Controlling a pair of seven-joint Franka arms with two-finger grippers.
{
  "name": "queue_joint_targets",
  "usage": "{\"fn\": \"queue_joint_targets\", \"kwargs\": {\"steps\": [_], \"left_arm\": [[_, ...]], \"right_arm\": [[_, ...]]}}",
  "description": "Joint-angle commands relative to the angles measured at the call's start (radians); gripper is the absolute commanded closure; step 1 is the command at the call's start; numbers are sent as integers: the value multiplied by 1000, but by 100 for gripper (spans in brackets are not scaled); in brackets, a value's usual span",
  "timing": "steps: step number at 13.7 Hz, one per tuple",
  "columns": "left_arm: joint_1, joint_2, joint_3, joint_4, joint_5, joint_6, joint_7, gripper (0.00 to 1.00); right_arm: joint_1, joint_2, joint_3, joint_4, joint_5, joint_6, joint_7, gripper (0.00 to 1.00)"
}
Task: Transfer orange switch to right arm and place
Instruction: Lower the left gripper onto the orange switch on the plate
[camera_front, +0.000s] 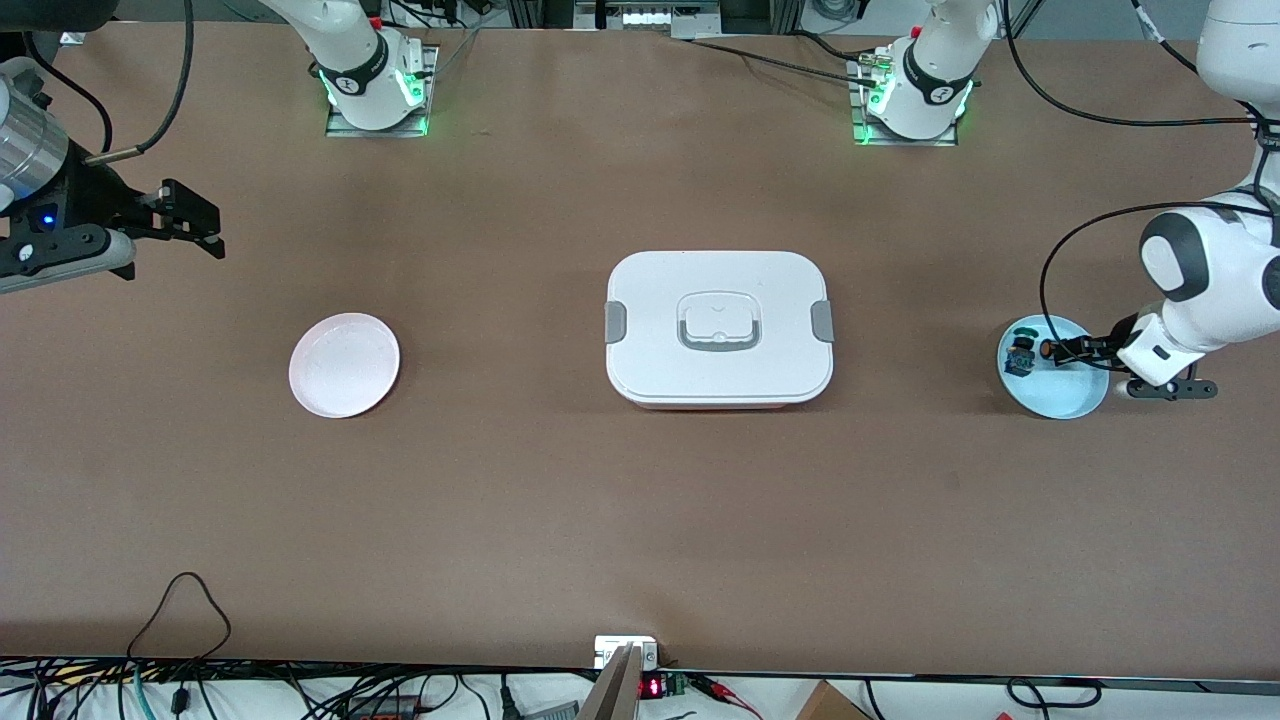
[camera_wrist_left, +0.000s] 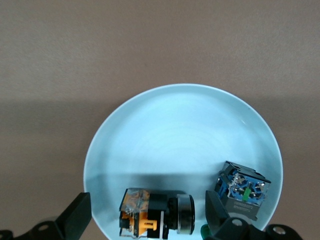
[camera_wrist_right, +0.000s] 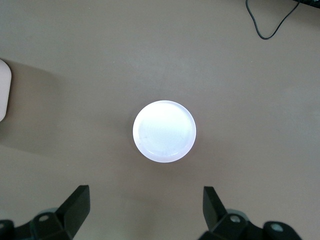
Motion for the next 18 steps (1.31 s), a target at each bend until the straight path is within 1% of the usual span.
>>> {"fn": "queue_joint_targets", "kwargs": {"steps": [1,3,5,8,18], "left_arm": [[4,-9,-4,-22,19,25,13,0],[-4,-4,-4,-30,20,25,32,0],[-4,-3,-4,-36,19,39,99,0],[-1,1,-4,-36,19,42,145,0],[19,11,-4,-50,9,47,156,0]], "right_arm": [[0,0,2,4,-6,3,-4,0],[0,-1,2,4,-6,3,-4,0],[0,0,2,4,-6,3,-4,0],[0,0,2,4,-6,3,-4,0],[0,0,2,4,-6,3,-4,0]]}}
